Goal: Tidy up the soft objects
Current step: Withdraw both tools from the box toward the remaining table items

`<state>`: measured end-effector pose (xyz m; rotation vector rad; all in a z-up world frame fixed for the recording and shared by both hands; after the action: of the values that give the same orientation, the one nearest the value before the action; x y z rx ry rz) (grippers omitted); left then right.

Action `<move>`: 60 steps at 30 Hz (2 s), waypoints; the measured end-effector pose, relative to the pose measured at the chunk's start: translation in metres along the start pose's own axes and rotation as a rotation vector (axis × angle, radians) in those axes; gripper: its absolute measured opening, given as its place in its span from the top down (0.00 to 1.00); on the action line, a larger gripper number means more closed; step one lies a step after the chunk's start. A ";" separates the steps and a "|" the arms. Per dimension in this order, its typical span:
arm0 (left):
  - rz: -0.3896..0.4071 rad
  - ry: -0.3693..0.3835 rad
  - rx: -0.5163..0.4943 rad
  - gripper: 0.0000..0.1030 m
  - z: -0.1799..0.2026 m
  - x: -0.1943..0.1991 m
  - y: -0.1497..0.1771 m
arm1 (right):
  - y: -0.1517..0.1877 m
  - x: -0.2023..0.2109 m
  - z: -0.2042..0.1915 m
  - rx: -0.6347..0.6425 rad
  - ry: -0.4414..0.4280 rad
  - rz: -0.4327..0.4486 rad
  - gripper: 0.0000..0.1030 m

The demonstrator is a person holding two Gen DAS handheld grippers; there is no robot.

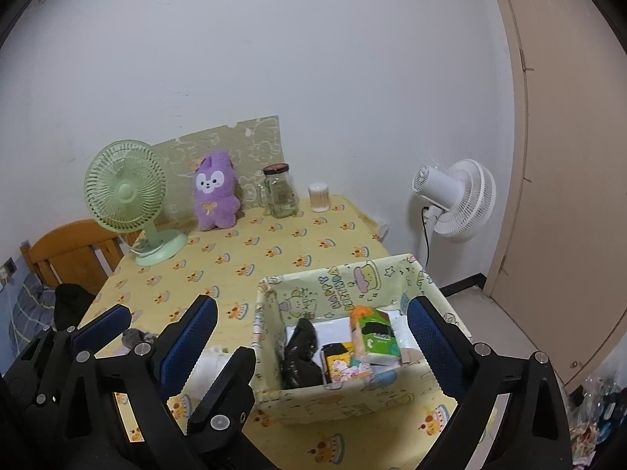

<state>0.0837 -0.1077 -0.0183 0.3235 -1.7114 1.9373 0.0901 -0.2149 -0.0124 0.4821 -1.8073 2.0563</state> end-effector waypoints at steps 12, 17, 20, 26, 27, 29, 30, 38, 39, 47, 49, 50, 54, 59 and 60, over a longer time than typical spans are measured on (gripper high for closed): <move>0.025 -0.032 0.022 0.06 -0.028 0.017 0.005 | -0.002 0.009 -0.033 0.032 -0.028 0.010 0.04; 0.033 -0.046 0.027 0.07 -0.039 0.020 0.006 | -0.001 0.009 -0.046 0.039 -0.044 0.019 0.04; 0.033 -0.055 0.032 0.07 -0.047 0.022 0.009 | 0.000 0.007 -0.054 0.042 -0.054 0.019 0.04; 0.024 -0.072 0.051 0.07 -0.065 0.020 0.015 | 0.003 0.000 -0.072 0.056 -0.074 0.006 0.04; 0.021 -0.076 0.054 0.06 -0.067 0.019 0.016 | 0.004 -0.002 -0.074 0.056 -0.077 0.004 0.04; 0.020 -0.082 0.058 0.07 -0.072 0.019 0.019 | 0.006 -0.004 -0.079 0.058 -0.084 0.004 0.04; 0.017 -0.086 0.060 0.07 -0.074 0.018 0.020 | 0.007 -0.005 -0.081 0.058 -0.087 0.005 0.04; 0.007 -0.100 0.087 0.07 -0.093 0.007 0.032 | 0.017 -0.018 -0.099 0.068 -0.106 -0.003 0.04; 0.003 -0.101 0.092 0.07 -0.095 0.006 0.033 | 0.020 -0.022 -0.102 0.069 -0.108 -0.006 0.04; -0.064 -0.139 0.135 0.07 -0.120 -0.020 0.051 | 0.038 -0.056 -0.124 0.092 -0.151 -0.077 0.04; -0.073 -0.144 0.142 0.06 -0.125 -0.024 0.055 | 0.042 -0.061 -0.129 0.093 -0.158 -0.085 0.05; -0.077 -0.146 0.145 0.06 -0.128 -0.025 0.056 | 0.043 -0.064 -0.131 0.094 -0.160 -0.089 0.06; -0.098 -0.156 0.157 0.06 -0.135 -0.034 0.063 | 0.048 -0.076 -0.137 0.102 -0.170 -0.111 0.09; -0.136 -0.177 0.174 0.07 -0.146 -0.050 0.071 | 0.055 -0.094 -0.147 0.131 -0.181 -0.155 0.12; -0.142 -0.181 0.175 0.07 -0.147 -0.052 0.071 | 0.057 -0.098 -0.148 0.131 -0.181 -0.164 0.12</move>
<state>0.1132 0.0190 -0.1299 0.6848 -1.5817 2.0072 0.1465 -0.0787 -0.1270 0.8488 -1.6716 2.0823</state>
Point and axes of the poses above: each gripper's, at about its wrist camera, not at the fingertips, and x roughly against the way its jaws point, z to its right, y to its underside, the point moved 2 cm from there along -x, roughly the way its jaws point, and after that the axes turned 14 degrees about x, right-handed, at the moved point
